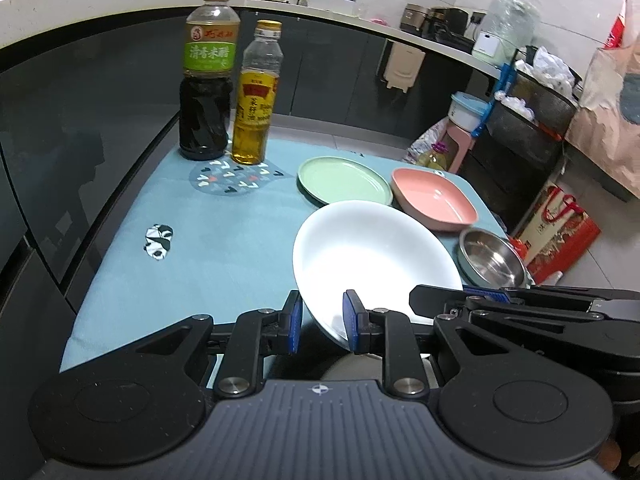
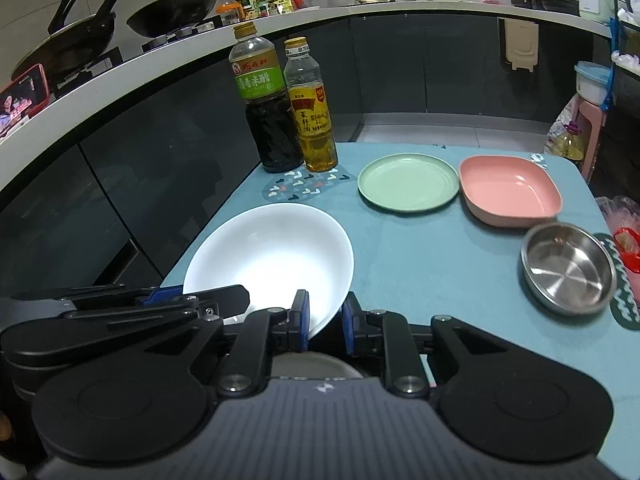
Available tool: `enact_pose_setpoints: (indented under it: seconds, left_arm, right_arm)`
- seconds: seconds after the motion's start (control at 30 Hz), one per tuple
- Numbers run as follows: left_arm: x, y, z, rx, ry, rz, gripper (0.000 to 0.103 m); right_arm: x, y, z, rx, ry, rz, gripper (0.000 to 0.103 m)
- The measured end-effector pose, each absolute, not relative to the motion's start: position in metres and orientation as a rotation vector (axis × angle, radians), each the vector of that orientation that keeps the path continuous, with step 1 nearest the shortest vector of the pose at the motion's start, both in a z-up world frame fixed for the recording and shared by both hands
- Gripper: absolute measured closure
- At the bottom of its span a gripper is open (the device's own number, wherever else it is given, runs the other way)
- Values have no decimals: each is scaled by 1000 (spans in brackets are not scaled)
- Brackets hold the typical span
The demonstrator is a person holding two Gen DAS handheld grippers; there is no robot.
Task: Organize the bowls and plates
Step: 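Carry the small white bowl with both grippers and lower it into the stacked bowls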
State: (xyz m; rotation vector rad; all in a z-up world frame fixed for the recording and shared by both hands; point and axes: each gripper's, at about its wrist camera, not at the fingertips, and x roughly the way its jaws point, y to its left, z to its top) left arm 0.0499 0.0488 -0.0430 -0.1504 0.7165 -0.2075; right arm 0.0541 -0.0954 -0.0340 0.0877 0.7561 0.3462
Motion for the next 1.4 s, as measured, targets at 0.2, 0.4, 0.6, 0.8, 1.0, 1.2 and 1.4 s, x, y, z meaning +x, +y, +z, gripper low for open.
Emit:
enact_pose_setpoints:
  seconds: [0.2, 0.4, 0.6, 0.8, 1.0, 1.2, 1.4]
  left_arm:
    - [34, 41, -45, -135, 723, -221, 83]
    - [25, 36, -51, -120, 744, -224, 83]
    - [19, 31, -59, -105, 772, -230, 83]
    - [17, 27, -66, -87, 794, -234, 83]
    - [15, 24, -72, -77, 813, -238, 83]
    - [12, 23, -74, -64, 821, -239, 83]
    - [14, 24, -78, -65, 831, -240, 83]
  right_arm:
    - [36, -101, -35, 80, 756, 338, 85]
    - [25, -105, -42, 80, 770, 333, 85]
    - [19, -109, -51, 89, 794, 326, 85]
    - [16, -114, -59, 103, 819, 318, 85]
    - [15, -115, -66, 104, 839, 309, 85]
    - [13, -116, -70, 106, 847, 305, 85]
    - [12, -116, -73, 105, 851, 303, 85]
